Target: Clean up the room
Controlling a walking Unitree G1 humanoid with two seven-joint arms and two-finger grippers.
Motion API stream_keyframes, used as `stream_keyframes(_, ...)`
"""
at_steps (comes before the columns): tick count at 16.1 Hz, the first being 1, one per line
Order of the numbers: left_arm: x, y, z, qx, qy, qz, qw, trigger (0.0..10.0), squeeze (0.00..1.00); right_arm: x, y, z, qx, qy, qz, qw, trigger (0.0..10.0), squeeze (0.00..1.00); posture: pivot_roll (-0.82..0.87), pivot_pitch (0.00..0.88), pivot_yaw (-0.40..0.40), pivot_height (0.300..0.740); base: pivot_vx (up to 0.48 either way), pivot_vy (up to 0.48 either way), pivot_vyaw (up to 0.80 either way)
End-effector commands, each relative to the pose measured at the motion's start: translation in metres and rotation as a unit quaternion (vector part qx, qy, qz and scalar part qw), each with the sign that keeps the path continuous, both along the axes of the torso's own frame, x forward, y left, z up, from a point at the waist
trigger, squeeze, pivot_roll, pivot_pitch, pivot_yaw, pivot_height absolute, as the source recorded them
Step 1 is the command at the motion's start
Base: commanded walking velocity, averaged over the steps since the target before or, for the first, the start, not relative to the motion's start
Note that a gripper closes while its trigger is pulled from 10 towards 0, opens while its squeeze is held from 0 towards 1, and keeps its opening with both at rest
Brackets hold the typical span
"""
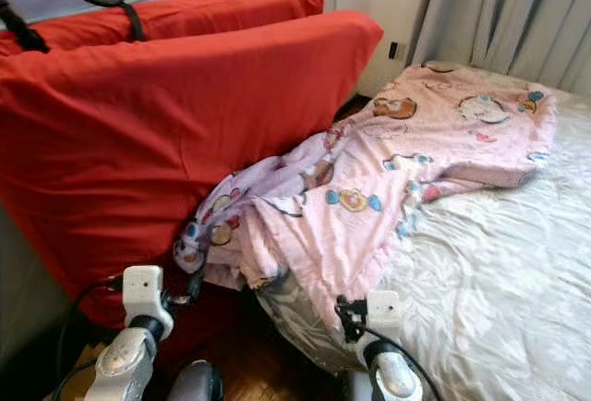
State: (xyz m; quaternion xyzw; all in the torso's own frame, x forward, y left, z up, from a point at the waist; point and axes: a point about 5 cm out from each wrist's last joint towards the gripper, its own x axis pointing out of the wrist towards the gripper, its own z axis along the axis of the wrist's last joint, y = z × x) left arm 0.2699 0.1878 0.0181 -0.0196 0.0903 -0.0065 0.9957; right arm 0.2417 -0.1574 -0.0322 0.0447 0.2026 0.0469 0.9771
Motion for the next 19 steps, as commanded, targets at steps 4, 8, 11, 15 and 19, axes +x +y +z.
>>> stream_keyframes(4, -0.001, 0.004, 0.0, -0.002, 0.005, 0.008, 1.0, 10.0, 0.0, -0.002, 0.003, -0.004, 0.004, 0.016, 0.012, 1.0, 10.0, 0.0, 0.02, 0.0, -0.006, 0.606, 0.256, 0.0, 0.8)
stream_keyframes(8, -0.001, 0.003, 0.0, -0.003, 0.005, 0.006, 1.0, 10.0, 0.0, -0.005, 0.002, -0.008, 0.005, 0.03, 0.009, 0.999, 10.0, 0.0, 0.02, 0.0, -0.008, 0.606, 0.258, 0.0, 0.4)
stream_keyframes(11, -0.001, 0.001, -0.001, -0.004, 0.005, 0.004, 1.0, 10.0, 0.0, -0.006, -0.003, -0.01, 0.002, 0.043, -0.025, 0.999, 10.0, 0.0, 0.02, 0.0, -0.008, 0.606, 0.254, 0.0, 0.0)
stream_keyframes(15, -0.002, 0.001, -0.001, -0.01, 0.003, 0.002, 1.0, 10.0, 0.0, -0.005, -0.024, -0.011, 0.031, 0.063, -0.15, 0.986, 10.0, 0.0, 0.02, 0.0, -0.007, 0.606, 0.0, 0.0, 0.0)
stream_keyframes(19, -0.005, 0.003, -0.002, -0.007, 0.007, 0.0, 1.0, 10.0, 0.0, -0.008, -0.058, -0.006, 0.022, 0.057, -0.298, 0.952, 10.0, 0.0, 0.02, 0.0, -0.005, 0.606, 0.0, 0.0, 0.0)
